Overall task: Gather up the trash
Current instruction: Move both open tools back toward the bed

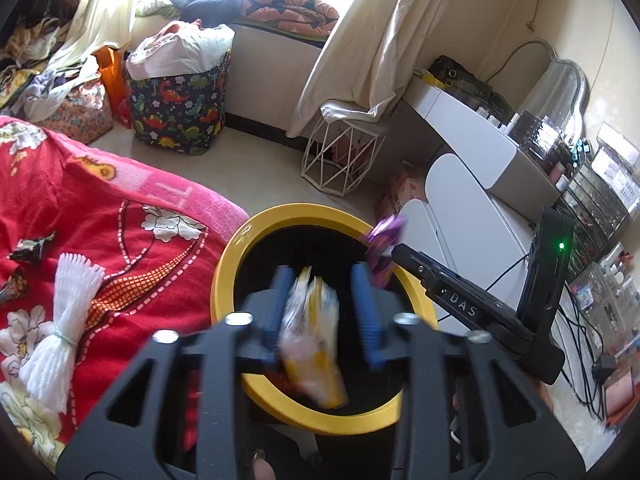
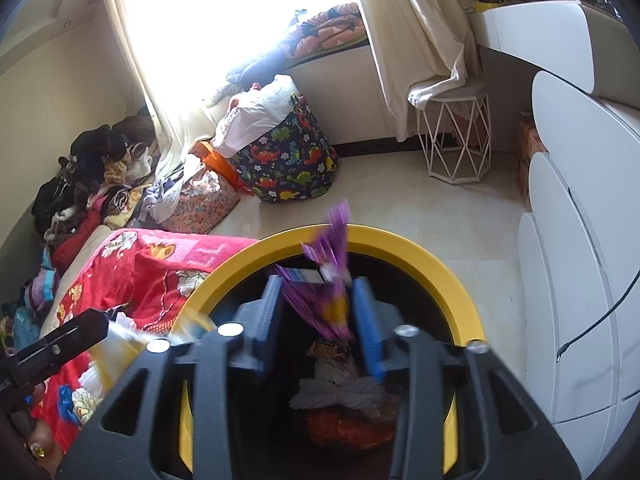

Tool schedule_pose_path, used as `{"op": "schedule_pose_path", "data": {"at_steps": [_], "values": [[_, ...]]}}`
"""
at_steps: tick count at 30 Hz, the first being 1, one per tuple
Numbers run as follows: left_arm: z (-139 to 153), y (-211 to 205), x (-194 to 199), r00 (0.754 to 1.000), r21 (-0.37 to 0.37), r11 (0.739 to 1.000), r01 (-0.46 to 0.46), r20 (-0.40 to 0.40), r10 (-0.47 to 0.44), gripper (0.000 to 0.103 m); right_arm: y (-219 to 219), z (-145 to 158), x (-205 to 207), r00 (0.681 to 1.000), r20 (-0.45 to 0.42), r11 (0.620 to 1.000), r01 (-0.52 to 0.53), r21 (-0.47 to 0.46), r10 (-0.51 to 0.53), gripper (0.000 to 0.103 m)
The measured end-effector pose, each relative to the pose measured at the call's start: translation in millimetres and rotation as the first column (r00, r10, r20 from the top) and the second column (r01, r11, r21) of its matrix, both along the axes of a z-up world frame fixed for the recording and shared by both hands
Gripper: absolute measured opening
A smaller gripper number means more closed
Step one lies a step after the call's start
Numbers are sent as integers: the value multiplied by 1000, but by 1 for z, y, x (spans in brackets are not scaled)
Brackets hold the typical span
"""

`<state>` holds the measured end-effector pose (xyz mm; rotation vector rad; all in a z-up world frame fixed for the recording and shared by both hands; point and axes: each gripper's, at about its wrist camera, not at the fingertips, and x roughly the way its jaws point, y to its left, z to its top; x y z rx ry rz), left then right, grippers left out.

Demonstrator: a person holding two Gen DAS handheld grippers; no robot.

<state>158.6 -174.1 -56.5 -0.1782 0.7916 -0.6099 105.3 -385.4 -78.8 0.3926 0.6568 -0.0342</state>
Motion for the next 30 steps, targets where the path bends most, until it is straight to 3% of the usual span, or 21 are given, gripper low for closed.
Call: {"op": "schedule_pose_path", "data": {"at_steps": [1,3,5,11,17,30], "values": [[1,1,0,1000,-5,1000,-7,1,7,53,-1,0,0,1000,0,1000,6,5,-6,46],[3,4,0,1000,-12,1000,-17,7,17,55,-1,-1,0,1000,-1,1000,7,7,-7,52],[5,8,-1,999,-15,999,-34,12,34,70,-1,0,0,1000,4,1000,5,1,-5,54],[14,26,-5,995,-27,995,-92,40,93,85,5,3,-3,999,38,1000,-20,-19,21,60],[24,44,-10,983,-6,987,-159,90,159,92,17,10,-10,996,82,999,-37,-30,39,67],[35,96,-13,939,-7,950,-311,150,309,92,64,27,-7,985,107,990,-130,-52,135,79]]}}
